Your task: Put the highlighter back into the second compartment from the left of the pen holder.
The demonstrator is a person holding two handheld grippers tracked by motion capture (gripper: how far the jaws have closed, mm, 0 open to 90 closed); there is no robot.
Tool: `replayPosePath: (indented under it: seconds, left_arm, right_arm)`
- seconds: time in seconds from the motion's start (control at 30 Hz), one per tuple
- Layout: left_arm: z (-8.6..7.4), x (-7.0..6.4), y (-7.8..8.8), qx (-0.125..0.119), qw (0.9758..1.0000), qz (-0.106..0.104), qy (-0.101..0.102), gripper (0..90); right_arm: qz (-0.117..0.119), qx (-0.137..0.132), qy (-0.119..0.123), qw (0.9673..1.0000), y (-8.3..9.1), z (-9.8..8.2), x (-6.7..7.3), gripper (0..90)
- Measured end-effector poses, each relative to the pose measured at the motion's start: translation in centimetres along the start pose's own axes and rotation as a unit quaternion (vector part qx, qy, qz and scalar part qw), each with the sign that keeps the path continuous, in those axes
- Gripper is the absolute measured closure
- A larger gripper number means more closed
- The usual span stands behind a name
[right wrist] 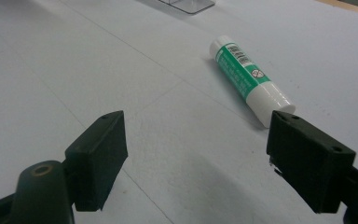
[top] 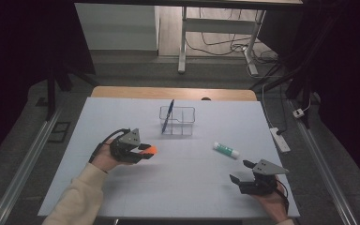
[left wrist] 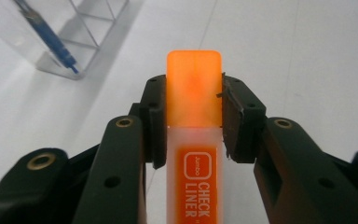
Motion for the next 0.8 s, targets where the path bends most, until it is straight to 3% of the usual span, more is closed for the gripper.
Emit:
replayPosePath:
  seconds: [0.47, 0.8]
  left_arm:
    - [0.8, 0.4, 1.4, -0.041, 0.9984, 0.033, 0.021, 64.4]
    - [1.1, 0.8, 2.4, -0.087, 0.9939, 0.047, 0.049, 64.4]
  right_arm:
    - [0.0, -0.001, 0.0, 1.0, 0.0, 0.0, 0.0, 19.5]
    - [-0.001, 0.0, 0.0, 1.0, 0.0, 0.0, 0.0, 19.5]
Point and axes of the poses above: each handheld gripper's, and its own axes: y roughly backward along the jaws, z roughly out of its top, x roughly to its left, the point moved 3 cm from there along -y, roughly forward along the jaws, and after that the axes turned 15 degrees about -x, right-handed, at the moved point
